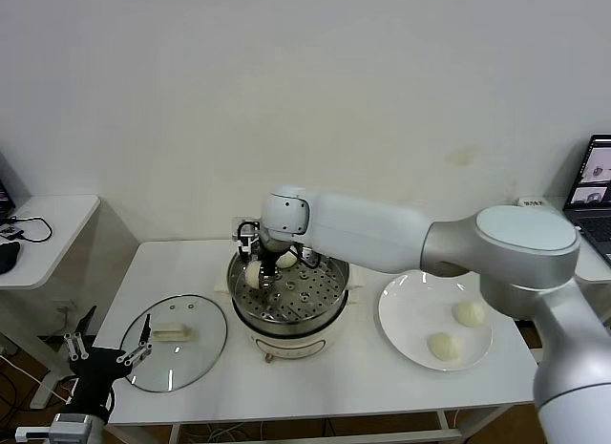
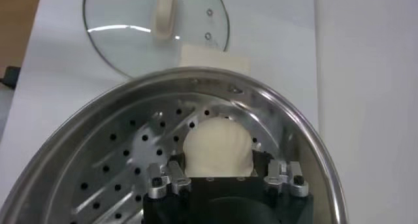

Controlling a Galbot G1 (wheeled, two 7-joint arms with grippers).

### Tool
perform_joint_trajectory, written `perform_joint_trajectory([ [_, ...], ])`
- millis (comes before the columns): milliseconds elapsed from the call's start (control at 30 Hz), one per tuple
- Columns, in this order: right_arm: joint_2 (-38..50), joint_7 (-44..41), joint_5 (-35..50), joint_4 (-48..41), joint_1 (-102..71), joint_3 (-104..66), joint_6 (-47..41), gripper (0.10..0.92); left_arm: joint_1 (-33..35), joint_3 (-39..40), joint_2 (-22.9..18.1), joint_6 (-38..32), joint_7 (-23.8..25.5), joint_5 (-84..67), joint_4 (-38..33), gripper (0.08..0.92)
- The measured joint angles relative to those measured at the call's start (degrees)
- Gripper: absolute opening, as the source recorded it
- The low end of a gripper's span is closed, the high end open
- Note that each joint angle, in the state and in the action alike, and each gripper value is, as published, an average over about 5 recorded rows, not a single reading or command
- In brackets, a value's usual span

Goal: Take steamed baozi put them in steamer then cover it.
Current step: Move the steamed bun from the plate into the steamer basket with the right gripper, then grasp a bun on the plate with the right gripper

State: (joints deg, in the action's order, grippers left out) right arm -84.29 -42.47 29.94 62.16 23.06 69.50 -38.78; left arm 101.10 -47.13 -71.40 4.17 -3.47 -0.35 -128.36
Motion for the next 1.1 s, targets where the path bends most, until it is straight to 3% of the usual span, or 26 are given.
perform_joint_trajectory([
  [167,-0.9,0.16,-0.04,-1.34,-0.36,-0.17,-0.09,0.65,-0.3,0.21,0.0,-0.05,-0.02,-0.08,0.22,0.823],
  [433,-0.19,-1.57,-0.57,-0.8,0.52,-0.5,0.51,0.81,-0.32,0.22,0.02,-0.07,-0.03,-0.14,-0.01,0.823],
  [767,6.89,-8.54,-2.97,5.06,6.44,0.34,4.03,0.823,-0.09,-0.18,0.29,-0.07,-0.03,-0.34,-0.56,0.823],
  [1100,22.67,-16.54,-8.43,14.86,13.32,2.15,10.77,0.823,-0.39,0.46,0.56,0.09,0.09,-0.15,-1.18,0.823],
])
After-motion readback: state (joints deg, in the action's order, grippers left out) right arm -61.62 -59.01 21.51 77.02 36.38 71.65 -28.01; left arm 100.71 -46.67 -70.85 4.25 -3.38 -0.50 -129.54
